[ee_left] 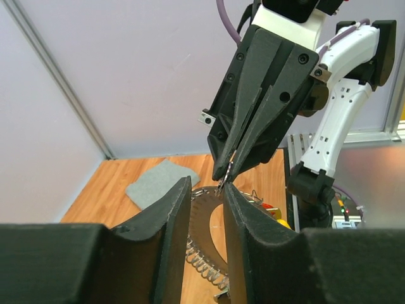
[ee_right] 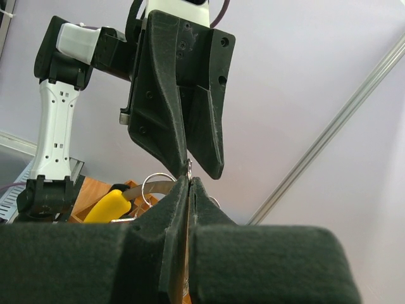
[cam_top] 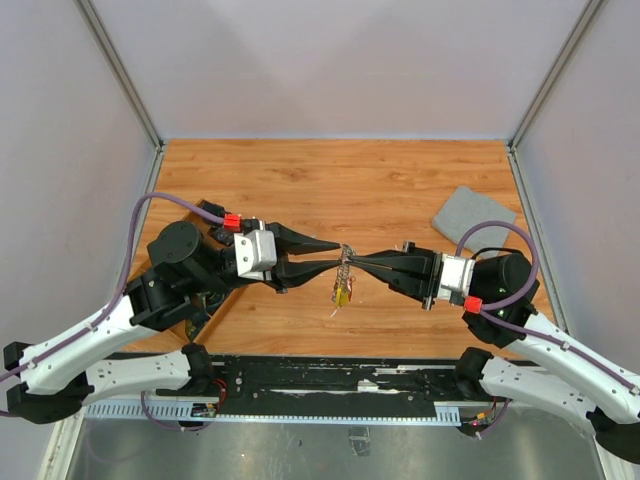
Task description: Put the keys on the keyring
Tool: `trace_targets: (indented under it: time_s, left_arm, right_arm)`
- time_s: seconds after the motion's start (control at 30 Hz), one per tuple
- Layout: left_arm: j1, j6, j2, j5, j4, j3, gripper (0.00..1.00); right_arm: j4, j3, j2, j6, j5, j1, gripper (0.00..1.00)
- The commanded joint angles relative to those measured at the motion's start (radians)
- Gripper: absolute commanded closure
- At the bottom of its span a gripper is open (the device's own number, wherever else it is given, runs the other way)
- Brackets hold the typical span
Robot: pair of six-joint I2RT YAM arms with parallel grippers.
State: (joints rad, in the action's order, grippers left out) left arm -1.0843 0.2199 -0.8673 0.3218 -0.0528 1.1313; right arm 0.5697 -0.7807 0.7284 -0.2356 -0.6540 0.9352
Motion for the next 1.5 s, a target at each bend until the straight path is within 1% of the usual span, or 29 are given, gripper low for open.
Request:
trace_targets:
  time_s: [0.0, 0.17, 0.43, 0.9, 0.97, 1.0, 1.07, 1.13, 1.17, 1.33, 1.4, 1.47]
  left_arm:
    - [-0.009, 0.005, -0.010, 0.015, 0.038, -0.010, 0.69]
    - [-0.009, 0.003, -0.016, 0.026, 0.039, -0.011, 0.71]
    - [-0.009, -0.001, -0.022, 0.034, 0.045, -0.011, 0.84]
    - [-0.009, -0.003, -0.026, 0.050, 0.048, -0.005, 0.87]
    - [-0.008, -0.003, -0.023, 0.050, 0.045, -0.004, 0.92]
    - [-0.008, -0.003, -0.022, 0.051, 0.043, -0.004, 0.97]
    - [-0.010, -0.004, -0.018, 0.049, 0.042, -0.005, 0.99]
    - [-0.008, -0.007, -0.011, 0.041, 0.044, -0.009, 0.99]
    - [-0.009, -0.008, -0.005, 0.034, 0.048, -0.014, 0.99]
    - [-0.009, -0.018, 0.020, -0.026, 0.042, -0.031, 0.99]
    - [-0.009, -0.018, 0.022, -0.039, 0.028, -0.035, 0.99]
    - [-0.009, -0.021, 0.025, -0.059, 0.013, -0.042, 0.99]
  right_arm:
    - [0.045, -0.049, -0.009, 0.005, 0.011, 0.020, 0.99]
    - [0.042, -0.051, -0.006, 0.005, 0.014, 0.024, 0.99]
    - [0.029, -0.055, 0.000, -0.001, 0.019, 0.031, 0.99]
    - [-0.044, -0.080, 0.024, -0.021, 0.029, 0.044, 0.99]
    - [-0.046, -0.082, 0.025, -0.024, 0.033, 0.045, 0.99]
    - [-0.048, -0.080, 0.025, -0.027, 0.035, 0.045, 0.99]
    - [-0.057, -0.083, 0.025, -0.034, 0.039, 0.046, 0.99]
    - [-0.081, -0.090, 0.023, -0.043, 0.048, 0.047, 0.95]
    - [-0.099, -0.097, 0.020, -0.051, 0.052, 0.047, 0.89]
    - [-0.219, -0.135, -0.016, -0.090, 0.094, 0.047, 0.67]
    - [-0.260, -0.144, -0.039, -0.095, 0.129, 0.047, 0.61]
    - [-0.328, -0.167, -0.057, -0.087, 0.191, 0.047, 0.57]
